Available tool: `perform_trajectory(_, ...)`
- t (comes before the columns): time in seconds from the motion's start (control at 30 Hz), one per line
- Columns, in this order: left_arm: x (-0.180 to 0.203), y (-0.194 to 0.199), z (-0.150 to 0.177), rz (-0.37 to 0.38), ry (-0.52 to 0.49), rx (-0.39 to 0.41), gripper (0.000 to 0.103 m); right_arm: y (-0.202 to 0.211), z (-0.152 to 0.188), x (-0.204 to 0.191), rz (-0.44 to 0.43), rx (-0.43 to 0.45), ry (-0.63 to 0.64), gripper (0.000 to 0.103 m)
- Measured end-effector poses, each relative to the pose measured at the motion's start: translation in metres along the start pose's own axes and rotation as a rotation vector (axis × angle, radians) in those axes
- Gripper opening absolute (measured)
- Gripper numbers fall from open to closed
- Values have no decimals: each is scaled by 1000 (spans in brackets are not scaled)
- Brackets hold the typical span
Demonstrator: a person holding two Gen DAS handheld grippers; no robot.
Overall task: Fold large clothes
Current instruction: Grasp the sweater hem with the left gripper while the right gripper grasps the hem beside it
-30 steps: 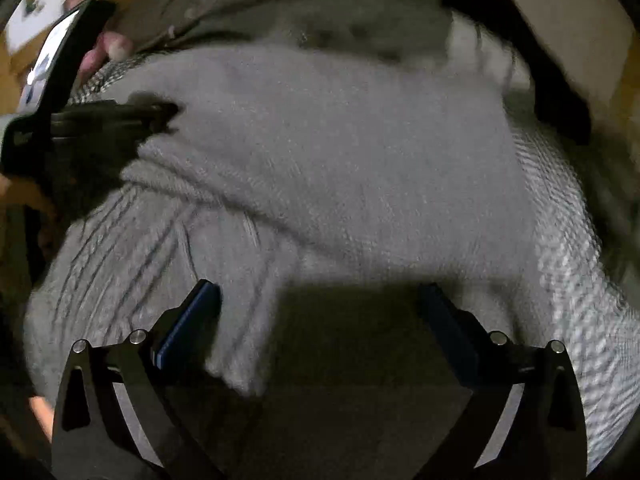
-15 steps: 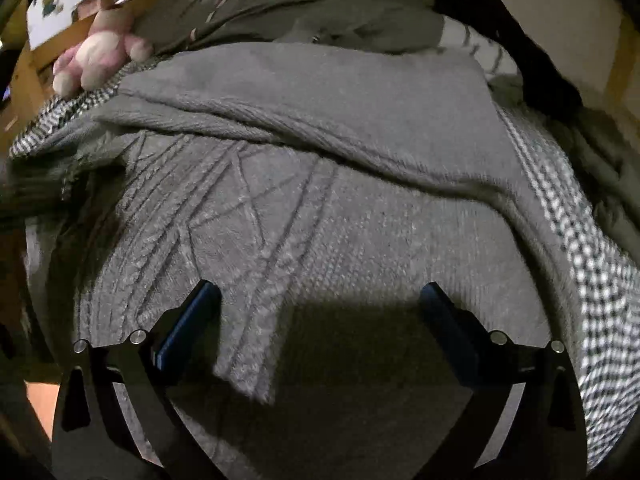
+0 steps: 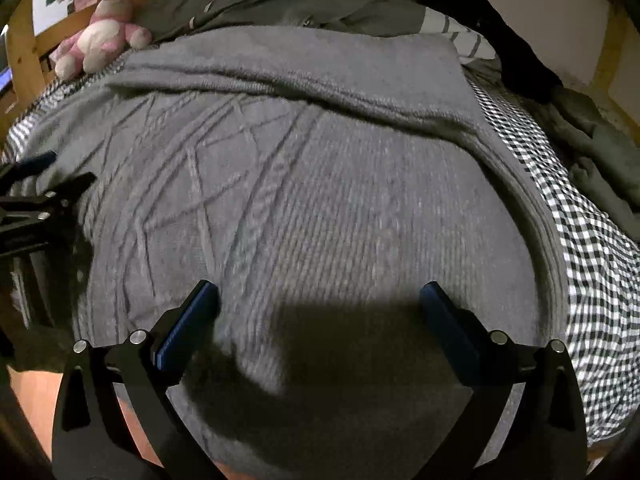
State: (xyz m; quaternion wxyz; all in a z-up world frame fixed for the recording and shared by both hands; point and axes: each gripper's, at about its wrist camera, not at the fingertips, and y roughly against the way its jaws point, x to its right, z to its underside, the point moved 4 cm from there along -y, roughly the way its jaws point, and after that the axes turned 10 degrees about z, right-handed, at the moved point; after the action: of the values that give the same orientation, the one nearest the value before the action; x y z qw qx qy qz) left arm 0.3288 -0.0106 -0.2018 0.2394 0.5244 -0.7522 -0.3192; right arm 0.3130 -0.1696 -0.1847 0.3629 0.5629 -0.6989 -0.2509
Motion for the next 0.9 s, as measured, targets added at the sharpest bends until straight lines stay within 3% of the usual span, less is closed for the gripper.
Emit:
perform_trajectory(0.13, -11, 15, 24, 22, 42, -51, 98, 2, 14, 0, 19, 4, -6, 100)
perform_trajectory(0.2, -17, 14, 43, -19, 31, -141, 98, 5, 20, 0, 29, 11, -9, 100)
perform_trajectory(0.23, -19, 17, 49, -15, 25, -149, 98, 6, 24, 1, 27, 15, -16, 100)
perform_trajectory(0.37, -37, 47, 67, -74, 18, -95, 98, 8, 42, 4, 9, -15, -23, 100)
perform_trajectory(0.47, -54, 68, 67, -159, -25, -21, 98, 12, 56, 1, 5, -23, 1, 100)
perform_trajectory(0.53, -67, 75, 66, -190, -48, -18, 98, 17, 62, -3, -22, -29, 8, 100)
perform_trajectory(0.67, -90, 82, 74, -123, 12, -37, 98, 24, 67, -8, -36, -30, 20, 100)
perform_trajectory(0.8, -104, 76, 95, 69, 163, -68, 98, 33, 67, -10, -44, -16, 18, 100)
perform_trajectory(0.9, -103, 68, 110, 89, 215, -111, 98, 39, 70, -10, -44, -12, 14, 100)
